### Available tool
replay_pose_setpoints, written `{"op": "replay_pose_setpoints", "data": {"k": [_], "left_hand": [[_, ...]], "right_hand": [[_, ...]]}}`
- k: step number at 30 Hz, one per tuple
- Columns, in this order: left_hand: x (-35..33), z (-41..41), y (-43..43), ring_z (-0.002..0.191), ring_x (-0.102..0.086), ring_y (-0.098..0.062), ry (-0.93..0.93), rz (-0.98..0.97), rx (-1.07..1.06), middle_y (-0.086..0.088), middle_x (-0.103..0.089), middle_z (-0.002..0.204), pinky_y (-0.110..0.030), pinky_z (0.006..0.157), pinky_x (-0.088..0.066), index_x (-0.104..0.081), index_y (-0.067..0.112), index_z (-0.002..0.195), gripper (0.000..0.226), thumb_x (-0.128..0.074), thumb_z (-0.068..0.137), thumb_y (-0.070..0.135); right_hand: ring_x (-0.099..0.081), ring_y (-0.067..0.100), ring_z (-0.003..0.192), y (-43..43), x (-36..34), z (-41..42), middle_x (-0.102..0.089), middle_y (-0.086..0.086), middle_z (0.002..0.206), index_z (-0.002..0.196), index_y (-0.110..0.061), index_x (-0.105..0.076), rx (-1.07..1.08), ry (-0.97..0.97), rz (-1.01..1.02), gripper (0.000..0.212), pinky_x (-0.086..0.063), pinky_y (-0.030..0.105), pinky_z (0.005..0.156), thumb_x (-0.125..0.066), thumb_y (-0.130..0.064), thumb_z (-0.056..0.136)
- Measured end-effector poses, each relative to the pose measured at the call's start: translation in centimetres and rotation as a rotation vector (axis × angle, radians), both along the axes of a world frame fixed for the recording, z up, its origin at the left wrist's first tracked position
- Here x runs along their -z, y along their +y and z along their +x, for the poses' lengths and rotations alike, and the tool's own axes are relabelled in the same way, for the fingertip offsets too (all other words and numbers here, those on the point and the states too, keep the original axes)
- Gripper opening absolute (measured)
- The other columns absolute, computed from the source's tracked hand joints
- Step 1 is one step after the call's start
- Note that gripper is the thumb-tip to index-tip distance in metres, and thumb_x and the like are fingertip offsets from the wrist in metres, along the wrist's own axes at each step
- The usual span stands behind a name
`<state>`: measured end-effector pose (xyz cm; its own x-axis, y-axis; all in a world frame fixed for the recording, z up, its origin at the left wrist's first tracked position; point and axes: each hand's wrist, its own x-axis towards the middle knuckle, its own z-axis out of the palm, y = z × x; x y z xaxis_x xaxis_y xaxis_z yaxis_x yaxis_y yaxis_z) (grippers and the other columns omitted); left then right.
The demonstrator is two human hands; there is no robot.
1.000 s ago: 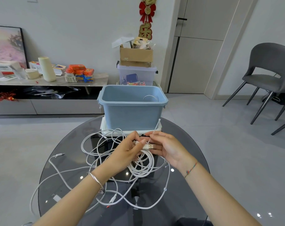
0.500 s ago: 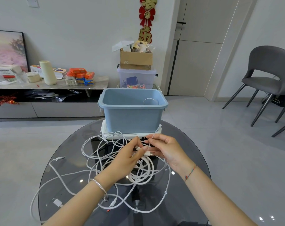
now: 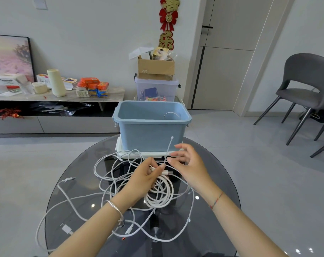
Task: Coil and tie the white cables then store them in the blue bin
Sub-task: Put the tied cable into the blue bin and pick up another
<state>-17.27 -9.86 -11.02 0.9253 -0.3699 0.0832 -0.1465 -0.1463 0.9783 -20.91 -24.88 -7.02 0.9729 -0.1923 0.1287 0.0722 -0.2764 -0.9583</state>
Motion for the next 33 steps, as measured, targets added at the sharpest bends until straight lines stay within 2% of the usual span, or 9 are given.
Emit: {"op": "replay_pose_setpoints", "data": {"k": [3, 6, 10, 13, 18, 20, 22, 28, 33], "left_hand": [[-0.3, 1.0, 0.0, 0.041, -0.028, -0.01, 0.049, -0.056, -0.052, 0.009, -0.035, 0.041, -0.028, 0.048, -0.024, -0.04, 0.013, 0.076, 0.028, -0.056, 0.094, 0.026], [-0.9, 1.5, 0.0, 0.041, -0.028, -0.008, 0.089, -0.104, -0.071, 0.007, -0.034, 0.046, -0.023, 0.047, -0.027, -0.041, 0.012, 0.079, 0.028, -0.055, 0.094, 0.03], [-1.2, 1.8, 0.0, 0.041, -0.03, -0.006, 0.111, -0.094, -0.083, 0.005, -0.035, 0.049, -0.02, 0.046, -0.034, -0.042, 0.012, 0.079, 0.03, -0.057, 0.093, 0.034], [-1.0, 1.9, -0.2, 0.041, -0.034, -0.007, 0.118, -0.035, -0.102, -0.001, -0.041, 0.053, -0.02, 0.045, -0.036, -0.045, 0.013, 0.079, 0.03, -0.058, 0.092, 0.037], [-0.9, 1.7, -0.5, 0.049, -0.039, -0.014, 0.135, -0.037, -0.109, -0.007, -0.045, 0.058, -0.023, 0.048, -0.036, -0.046, 0.011, 0.082, 0.03, -0.058, 0.092, 0.037], [-1.1, 1.6, -0.4, 0.047, -0.038, -0.013, 0.113, -0.026, -0.13, -0.004, -0.044, 0.054, -0.022, 0.047, -0.035, -0.046, 0.011, 0.083, 0.03, -0.059, 0.092, 0.037], [-1.4, 1.5, -0.2, 0.042, -0.034, -0.011, 0.085, -0.036, -0.163, -0.002, -0.04, 0.051, -0.021, 0.043, -0.031, -0.048, 0.012, 0.085, 0.027, -0.058, 0.092, 0.036], [-3.0, 1.6, 0.7, 0.054, -0.037, -0.02, -0.069, -0.04, -0.269, -0.005, -0.04, 0.056, -0.028, 0.05, -0.031, -0.06, 0.016, 0.109, 0.026, -0.051, 0.096, 0.036], [-4.8, 1.3, 1.3, 0.051, -0.033, -0.017, -0.179, -0.129, -0.283, -0.018, -0.069, 0.072, -0.03, 0.052, -0.032, -0.067, 0.018, 0.109, 0.025, -0.047, 0.099, 0.03]], "right_hand": [[-0.057, 0.006, 0.096, 0.2, -0.2, -0.6, -0.058, -0.011, 0.103, 0.104, -0.025, -0.053, -0.021, -0.251, -0.239, 0.03, -0.046, 0.019, 0.083, -0.066, -0.008, 0.082], [-0.053, 0.005, 0.092, 0.3, -0.6, -1.4, -0.053, -0.013, 0.094, 0.094, -0.028, -0.065, -0.231, -0.361, -0.507, 0.027, -0.042, 0.016, 0.084, -0.062, -0.005, 0.08], [-0.046, 0.006, 0.083, 0.6, 0.2, -1.4, -0.054, -0.011, 0.082, 0.085, -0.027, -0.073, -0.296, -0.508, -0.992, 0.019, -0.046, 0.03, 0.079, -0.066, -0.013, 0.074], [-0.051, 0.009, 0.072, 1.0, 0.3, -1.3, -0.055, -0.012, 0.071, 0.074, -0.031, -0.074, -0.309, -0.626, -1.178, 0.014, -0.046, 0.027, 0.069, -0.071, -0.02, 0.066], [-0.054, 0.013, 0.063, 1.9, 0.6, -1.0, -0.053, -0.01, 0.061, 0.061, -0.03, -0.068, -0.253, -0.705, -1.4, 0.021, -0.028, 0.023, 0.068, -0.081, -0.014, 0.056], [-0.054, 0.015, 0.063, 2.1, 0.6, -1.0, -0.055, -0.009, 0.062, 0.061, -0.025, -0.066, -0.236, -0.798, -1.356, 0.017, -0.032, 0.023, 0.066, -0.067, -0.011, 0.069], [-0.056, 0.014, 0.068, 1.7, 0.3, -1.1, -0.06, -0.009, 0.068, 0.068, -0.024, -0.07, -0.216, -0.837, -1.161, 0.02, -0.04, 0.026, 0.067, -0.056, -0.019, 0.082], [-0.06, 0.008, 0.084, 1.9, -1.2, -2.3, -0.069, -0.011, 0.088, 0.09, -0.019, -0.075, -0.276, -0.688, -0.656, 0.015, -0.048, 0.026, 0.077, -0.063, -0.027, 0.087], [-0.067, 0.005, 0.091, 2.6, -2.4, -3.3, -0.073, -0.009, 0.092, 0.092, -0.015, -0.076, -0.306, -0.575, -0.324, 0.012, -0.052, 0.024, 0.085, -0.068, -0.018, 0.084]]}}
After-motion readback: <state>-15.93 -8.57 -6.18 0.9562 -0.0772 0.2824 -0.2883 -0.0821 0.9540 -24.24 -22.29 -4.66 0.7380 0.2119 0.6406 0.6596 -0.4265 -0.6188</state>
